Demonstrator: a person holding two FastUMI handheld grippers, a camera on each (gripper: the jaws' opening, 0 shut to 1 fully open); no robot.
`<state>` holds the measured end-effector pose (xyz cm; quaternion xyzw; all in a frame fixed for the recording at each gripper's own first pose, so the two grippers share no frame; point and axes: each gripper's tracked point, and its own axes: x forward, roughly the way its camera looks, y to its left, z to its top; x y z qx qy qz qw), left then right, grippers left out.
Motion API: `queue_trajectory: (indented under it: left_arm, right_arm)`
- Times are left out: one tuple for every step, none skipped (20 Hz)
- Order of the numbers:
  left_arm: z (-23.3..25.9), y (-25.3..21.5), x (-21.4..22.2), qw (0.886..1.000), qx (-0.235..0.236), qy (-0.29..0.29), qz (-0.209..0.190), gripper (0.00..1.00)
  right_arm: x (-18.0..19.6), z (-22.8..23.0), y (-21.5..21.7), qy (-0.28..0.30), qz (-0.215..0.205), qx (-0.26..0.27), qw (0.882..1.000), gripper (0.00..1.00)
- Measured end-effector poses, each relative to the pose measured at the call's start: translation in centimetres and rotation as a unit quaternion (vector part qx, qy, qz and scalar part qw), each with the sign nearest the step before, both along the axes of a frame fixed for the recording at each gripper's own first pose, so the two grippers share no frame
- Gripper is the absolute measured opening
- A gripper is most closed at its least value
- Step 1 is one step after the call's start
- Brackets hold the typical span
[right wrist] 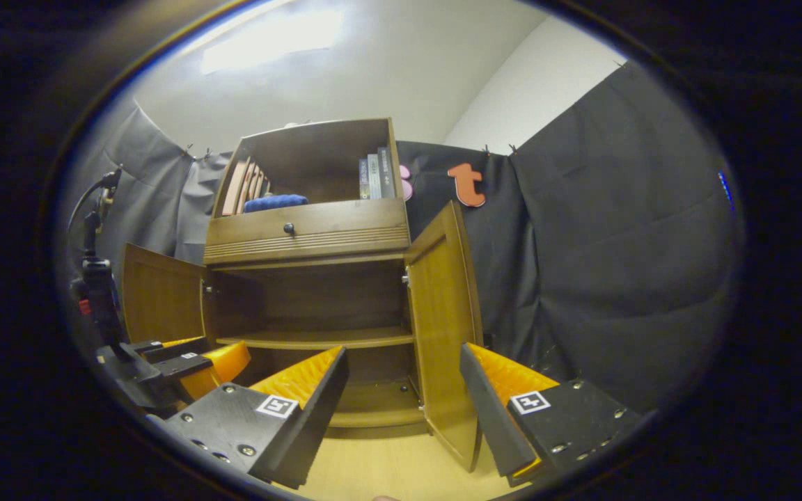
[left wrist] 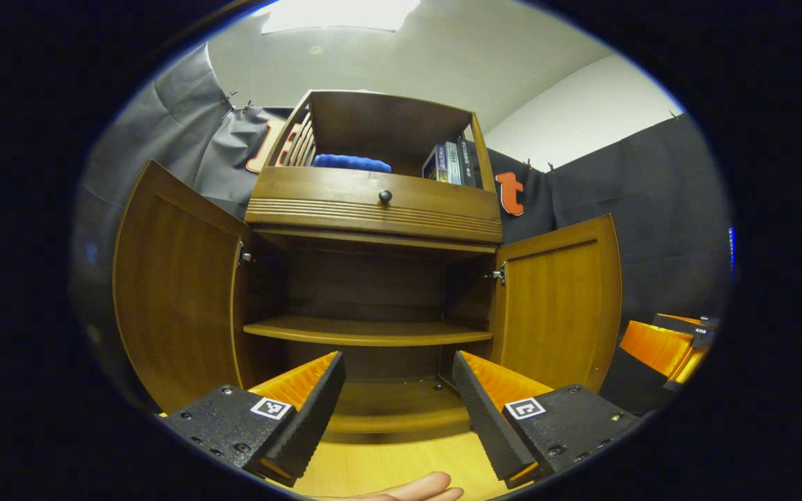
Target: Open the right door of the double-door shoe cabinet with the right hand, and open the left door with the left hand.
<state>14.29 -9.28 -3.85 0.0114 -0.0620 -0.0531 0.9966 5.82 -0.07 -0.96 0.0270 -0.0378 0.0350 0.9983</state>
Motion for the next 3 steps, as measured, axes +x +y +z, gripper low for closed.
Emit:
queue_trajectory:
  left_arm:
    - [-0.7, -0.2, 0.1, 1.000, 0.004, 0.020, -0.003, 0.92]
    - [-0.7, -1.0, 0.0, 1.000, 0.003, 0.010, -0.023, 0.92]
    - [-0.3, -1.7, -0.1, 0.999, -0.001, 0.003, -0.035, 0.94]
  right_arm:
    - [0.0, -0.8, -0.4, 0.006, -0.008, 0.003, 1.000, 0.92]
    - [-0.1, -1.3, -0.5, 0.010, -0.014, 0.003, 1.000, 0.95]
    - [-0.3, -1.8, -0.1, 0.011, -0.016, 0.002, 1.000, 0.95]
